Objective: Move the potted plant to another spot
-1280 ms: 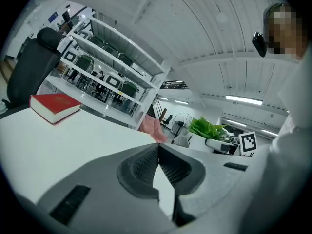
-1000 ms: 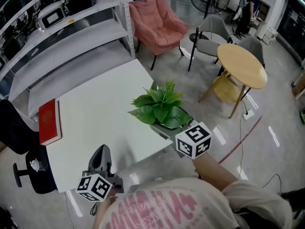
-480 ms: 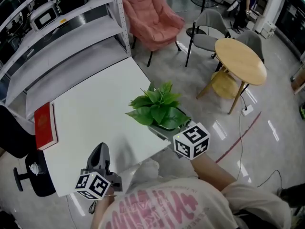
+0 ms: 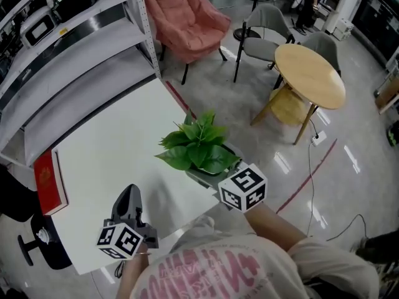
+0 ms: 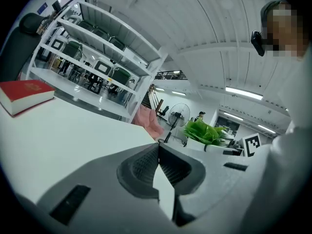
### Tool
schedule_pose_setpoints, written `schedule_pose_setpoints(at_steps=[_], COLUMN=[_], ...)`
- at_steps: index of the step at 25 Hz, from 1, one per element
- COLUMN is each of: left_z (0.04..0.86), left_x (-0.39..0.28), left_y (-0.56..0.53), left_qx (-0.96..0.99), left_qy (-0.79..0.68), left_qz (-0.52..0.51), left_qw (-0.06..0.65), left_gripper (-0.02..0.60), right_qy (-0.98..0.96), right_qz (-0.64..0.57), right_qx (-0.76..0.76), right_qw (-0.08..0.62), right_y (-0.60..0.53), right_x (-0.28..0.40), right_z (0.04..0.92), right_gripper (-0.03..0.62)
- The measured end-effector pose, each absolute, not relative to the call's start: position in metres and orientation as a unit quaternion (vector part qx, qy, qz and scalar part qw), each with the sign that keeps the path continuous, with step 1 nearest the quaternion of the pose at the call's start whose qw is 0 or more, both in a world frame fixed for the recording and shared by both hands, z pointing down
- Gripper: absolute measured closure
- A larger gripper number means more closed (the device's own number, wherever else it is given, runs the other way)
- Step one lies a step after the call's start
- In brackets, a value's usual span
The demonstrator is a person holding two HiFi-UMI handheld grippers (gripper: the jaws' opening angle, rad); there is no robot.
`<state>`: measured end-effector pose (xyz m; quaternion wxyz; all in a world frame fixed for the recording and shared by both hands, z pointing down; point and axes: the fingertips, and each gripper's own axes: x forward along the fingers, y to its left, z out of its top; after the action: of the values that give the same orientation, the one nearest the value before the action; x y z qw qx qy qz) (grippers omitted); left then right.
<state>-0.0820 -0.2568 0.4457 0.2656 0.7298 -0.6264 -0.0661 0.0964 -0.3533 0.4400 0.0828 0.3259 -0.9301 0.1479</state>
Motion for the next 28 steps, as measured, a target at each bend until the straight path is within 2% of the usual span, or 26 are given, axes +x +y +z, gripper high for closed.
schedule_pose_setpoints(at_steps=[13,28], left_z=[0.476,0.474], left_x=[-0.093,-0.097], left_y=[-0.316,-0.360], left_qx=[0.721,0.733], left_qy=[-0.619,-0.604], left_qz=[-0.046,-0.046], left_qw=[0.306,0.310], left_gripper=[0.578,0.578], right_qy=[-0.918,-0.913], right_qz=[0.184,0.185], right_qx=[0.331,0.333], right_qw=[0.120,0.145], right_y=[-0.405,-0.428], right_x=[0.080,0.063], right_z=[0.487,0.505], right_gripper=[0.097,0.095])
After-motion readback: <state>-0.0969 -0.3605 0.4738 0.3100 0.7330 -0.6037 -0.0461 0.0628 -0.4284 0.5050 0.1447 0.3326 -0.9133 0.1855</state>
